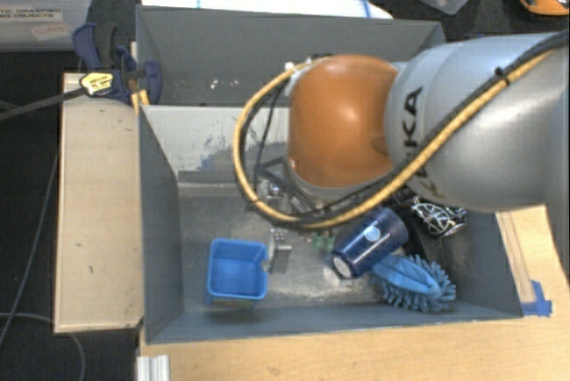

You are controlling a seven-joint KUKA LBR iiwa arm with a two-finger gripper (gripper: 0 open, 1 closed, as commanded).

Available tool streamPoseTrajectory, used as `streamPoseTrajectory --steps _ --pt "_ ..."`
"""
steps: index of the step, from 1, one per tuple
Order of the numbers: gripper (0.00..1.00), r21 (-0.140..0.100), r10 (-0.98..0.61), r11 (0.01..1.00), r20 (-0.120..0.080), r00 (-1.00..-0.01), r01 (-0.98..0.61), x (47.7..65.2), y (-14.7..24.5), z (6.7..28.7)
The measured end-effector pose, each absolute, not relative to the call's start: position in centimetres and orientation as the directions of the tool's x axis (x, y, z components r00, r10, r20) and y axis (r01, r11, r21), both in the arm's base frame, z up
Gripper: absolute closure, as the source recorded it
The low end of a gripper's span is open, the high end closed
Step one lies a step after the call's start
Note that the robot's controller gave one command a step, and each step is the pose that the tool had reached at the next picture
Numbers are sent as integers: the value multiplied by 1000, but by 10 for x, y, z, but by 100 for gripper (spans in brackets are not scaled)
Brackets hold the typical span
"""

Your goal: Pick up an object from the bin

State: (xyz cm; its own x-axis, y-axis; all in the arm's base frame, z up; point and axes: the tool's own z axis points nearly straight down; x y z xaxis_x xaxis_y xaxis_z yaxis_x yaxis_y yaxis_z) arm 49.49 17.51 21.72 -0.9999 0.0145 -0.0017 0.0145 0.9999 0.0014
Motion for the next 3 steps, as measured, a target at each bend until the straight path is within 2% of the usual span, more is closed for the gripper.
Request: streamPoseTrajectory --steps 1,2,3 --pt "0 1 15 1000 -2 -1000 15 495 175 217" --pt "0 1 -26 1000 2 -1000 -26 490 195 144" --pt "0 4 -47 999 -7 -999 -47 486 183 143"
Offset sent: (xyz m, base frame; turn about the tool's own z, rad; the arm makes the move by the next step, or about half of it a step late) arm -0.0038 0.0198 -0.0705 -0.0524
